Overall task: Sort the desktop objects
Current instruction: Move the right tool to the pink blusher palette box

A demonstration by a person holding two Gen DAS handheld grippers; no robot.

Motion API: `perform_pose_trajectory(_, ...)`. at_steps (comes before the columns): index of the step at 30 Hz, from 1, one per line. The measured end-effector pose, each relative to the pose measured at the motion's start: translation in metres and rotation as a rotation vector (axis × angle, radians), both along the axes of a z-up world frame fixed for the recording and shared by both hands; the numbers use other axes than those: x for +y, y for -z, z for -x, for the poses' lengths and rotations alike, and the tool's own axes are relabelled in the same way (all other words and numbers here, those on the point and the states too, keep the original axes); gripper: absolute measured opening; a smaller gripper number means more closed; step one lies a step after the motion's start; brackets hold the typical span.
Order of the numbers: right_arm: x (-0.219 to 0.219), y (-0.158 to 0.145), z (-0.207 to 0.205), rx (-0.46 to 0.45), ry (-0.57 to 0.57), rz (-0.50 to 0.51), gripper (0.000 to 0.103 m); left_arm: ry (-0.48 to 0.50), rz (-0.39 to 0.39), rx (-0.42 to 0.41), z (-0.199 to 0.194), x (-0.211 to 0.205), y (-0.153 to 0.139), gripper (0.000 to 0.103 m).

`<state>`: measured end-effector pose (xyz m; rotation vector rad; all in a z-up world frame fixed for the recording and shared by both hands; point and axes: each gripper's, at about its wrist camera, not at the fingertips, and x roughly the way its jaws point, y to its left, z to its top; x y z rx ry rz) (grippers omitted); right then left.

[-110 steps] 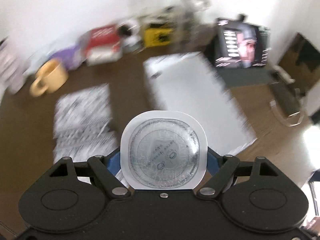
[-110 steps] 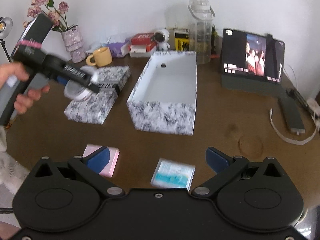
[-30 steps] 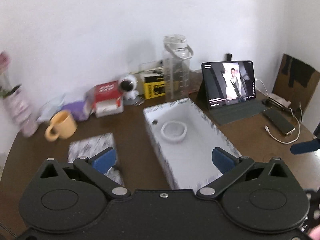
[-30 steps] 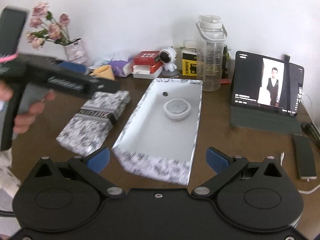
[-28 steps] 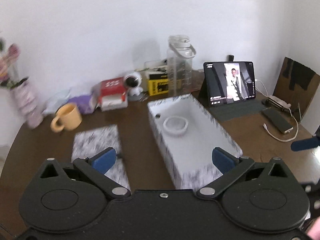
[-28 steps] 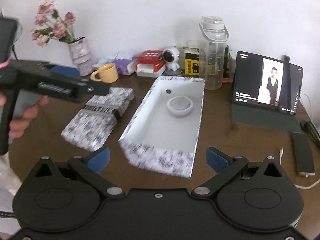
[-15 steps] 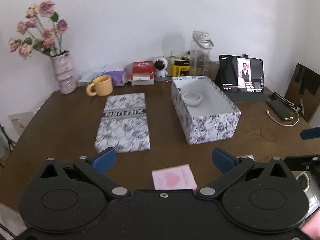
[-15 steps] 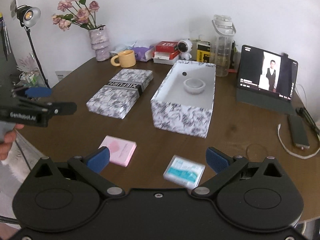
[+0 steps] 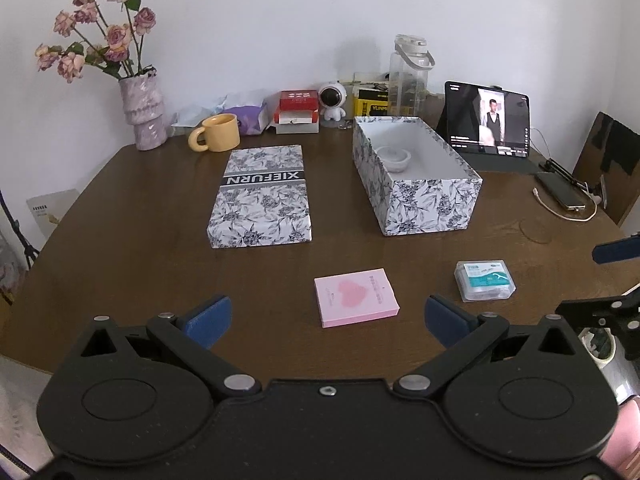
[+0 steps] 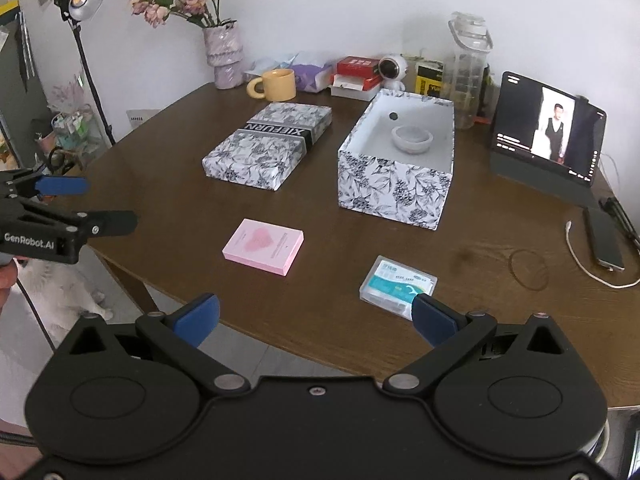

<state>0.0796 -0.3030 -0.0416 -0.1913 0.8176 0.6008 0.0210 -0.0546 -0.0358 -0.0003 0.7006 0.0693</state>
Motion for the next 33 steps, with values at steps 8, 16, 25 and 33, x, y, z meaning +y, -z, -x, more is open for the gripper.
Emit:
perform_pose_trajectory(8, 0.019, 0.009, -0.021, -0.006, -0.088, 0.037, 0.103, -0.018, -0.013, 0.002, -0.011, 0.01, 0.005, 0.103)
perform_pose_trajectory(16, 0.061, 0.021, -0.066, -0.029, -0.316, 0.134, 0.103, -0.015, -0.032, 0.059, -0.035, 0.025, 0.014, 0.103)
perform_pose_trajectory(25, 0.121, 0.061, -0.106, 0.002, -0.625, 0.282, 0.103, -0.019, -0.052, 0.135, -0.062, 0.041, 0.03, 0.103)
perform_pose_trajectory(33, 0.169, 0.104, -0.131, 0.066, -0.86, 0.397, 0.102, 0.047, -0.054, 0.247, -0.08, 0.047, 0.048, 0.103)
